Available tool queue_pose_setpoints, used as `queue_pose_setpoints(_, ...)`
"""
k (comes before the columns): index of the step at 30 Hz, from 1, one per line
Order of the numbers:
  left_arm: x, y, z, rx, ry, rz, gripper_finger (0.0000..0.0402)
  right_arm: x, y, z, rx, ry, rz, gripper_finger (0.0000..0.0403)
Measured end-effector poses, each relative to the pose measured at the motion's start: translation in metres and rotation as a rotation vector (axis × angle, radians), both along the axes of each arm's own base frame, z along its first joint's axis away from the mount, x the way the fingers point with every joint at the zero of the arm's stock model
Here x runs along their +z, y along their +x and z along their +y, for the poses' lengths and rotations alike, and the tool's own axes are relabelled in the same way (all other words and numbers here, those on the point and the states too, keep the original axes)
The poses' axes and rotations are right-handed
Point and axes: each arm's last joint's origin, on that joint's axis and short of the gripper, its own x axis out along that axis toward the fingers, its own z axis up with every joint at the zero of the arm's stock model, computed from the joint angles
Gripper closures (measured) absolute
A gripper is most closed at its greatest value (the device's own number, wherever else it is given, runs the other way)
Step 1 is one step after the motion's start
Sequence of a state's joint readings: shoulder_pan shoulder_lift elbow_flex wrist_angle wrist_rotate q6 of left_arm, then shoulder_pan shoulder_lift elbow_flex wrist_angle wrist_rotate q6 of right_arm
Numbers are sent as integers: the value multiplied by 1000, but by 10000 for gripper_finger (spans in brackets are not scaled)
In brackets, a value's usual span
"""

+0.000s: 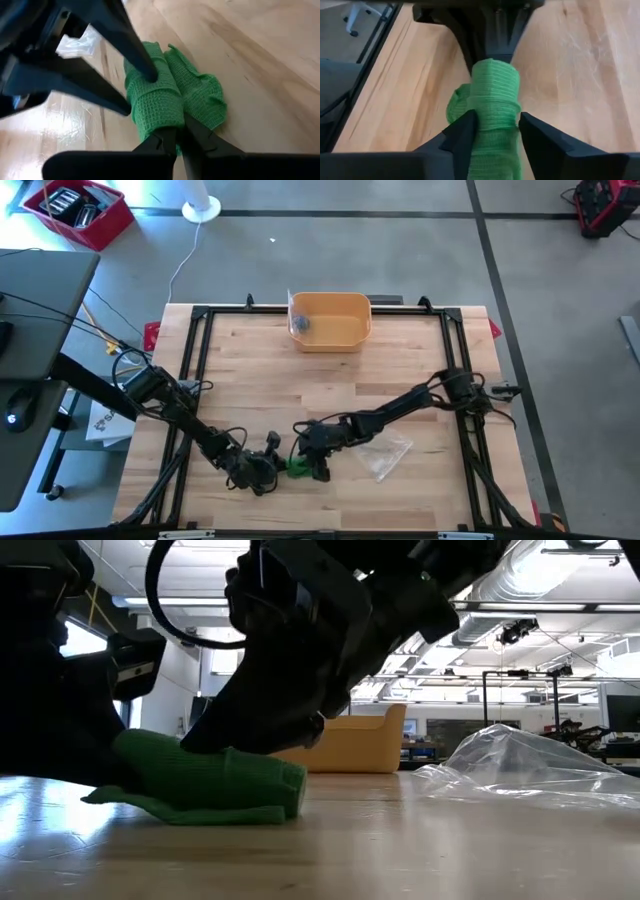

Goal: Roll bandage
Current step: Roll the green bandage

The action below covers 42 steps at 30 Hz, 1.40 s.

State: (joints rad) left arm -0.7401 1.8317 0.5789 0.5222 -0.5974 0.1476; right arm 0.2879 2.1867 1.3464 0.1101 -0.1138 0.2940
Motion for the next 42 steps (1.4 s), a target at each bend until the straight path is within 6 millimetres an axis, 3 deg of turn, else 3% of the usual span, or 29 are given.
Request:
queue_pose_setpoints(6,4,-2,2,98,-126,3,385,-3,-3,12,10,-60,-14,330)
queue_pose_setpoints(11,15,-8,5,175,-286,68,340,-3,-7,22,2,-145,-41,395)
queue_pose_setpoints(19,40,-23,16,316,-465,183,283,3,-6,33,15,-235,-63,396)
queue_pose_setpoints(26,66,-10,15,377,-584,-97,288,14,-3,47,115,-289,-108,400)
queue_pose_setpoints(29,60,-2,15,360,-600,-104,296,15,-4,51,150,-288,-112,400)
queue_pose_setpoints(34,33,8,12,296,-616,-2,308,15,-6,56,177,-275,-109,400)
queue_pose_setpoints(42,4,12,-1,174,-659,78,312,24,-7,68,182,-385,-134,401)
